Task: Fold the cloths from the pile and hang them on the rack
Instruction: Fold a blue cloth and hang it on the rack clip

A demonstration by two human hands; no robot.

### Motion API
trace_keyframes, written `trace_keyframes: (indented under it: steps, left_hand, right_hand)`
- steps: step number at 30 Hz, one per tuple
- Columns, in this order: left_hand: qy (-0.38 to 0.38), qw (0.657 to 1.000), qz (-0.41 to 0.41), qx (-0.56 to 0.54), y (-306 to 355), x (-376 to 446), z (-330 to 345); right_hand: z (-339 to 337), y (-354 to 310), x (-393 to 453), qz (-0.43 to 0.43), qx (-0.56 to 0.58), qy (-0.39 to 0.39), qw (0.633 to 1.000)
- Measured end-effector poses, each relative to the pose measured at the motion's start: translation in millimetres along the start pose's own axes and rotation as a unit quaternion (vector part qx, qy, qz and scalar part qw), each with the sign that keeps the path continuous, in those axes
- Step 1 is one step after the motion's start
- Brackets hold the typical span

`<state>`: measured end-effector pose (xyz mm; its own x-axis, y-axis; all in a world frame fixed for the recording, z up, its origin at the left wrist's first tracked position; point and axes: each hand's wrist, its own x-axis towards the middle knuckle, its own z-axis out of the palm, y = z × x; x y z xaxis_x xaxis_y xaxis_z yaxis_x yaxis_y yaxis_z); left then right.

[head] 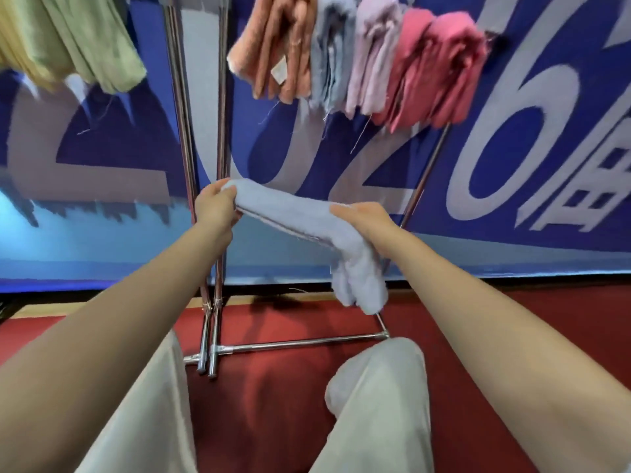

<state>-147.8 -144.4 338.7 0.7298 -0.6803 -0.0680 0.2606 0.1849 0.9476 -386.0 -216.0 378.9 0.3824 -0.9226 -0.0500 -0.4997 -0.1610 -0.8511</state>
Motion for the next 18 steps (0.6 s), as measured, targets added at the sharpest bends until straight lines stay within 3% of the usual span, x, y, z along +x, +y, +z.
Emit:
trace_keyframes:
  steps: [6, 12, 15, 18]
  left_hand:
    - [-0.048, 0.999, -0.001, -0.009, 12.0, 9.1, 89.0]
    - [-0.104, 0.994, -0.015, 0.016, 21.2, 1.9, 192.3]
    - [-0.162, 0.973, -0.001, 0.161, 25.8, 4.1, 240.1]
    - [-0.152, 0.92, 0.136, 0.334, 42.1, -11.4, 291.3]
  right_hand:
    - [-99.0, -30.5, 21.6, -0.054, -0.116, 0.018, 0.992]
    - [-193.6, -54.3, 41.1, -0.037, -0.118, 0.065, 0.99]
    - [-239.5, -63.6, 49.0, -0.026, -0.11, 0.122, 0.986]
    - [-281.0, -68.0, 61.3, -0.027, -0.131, 0.163, 0.977]
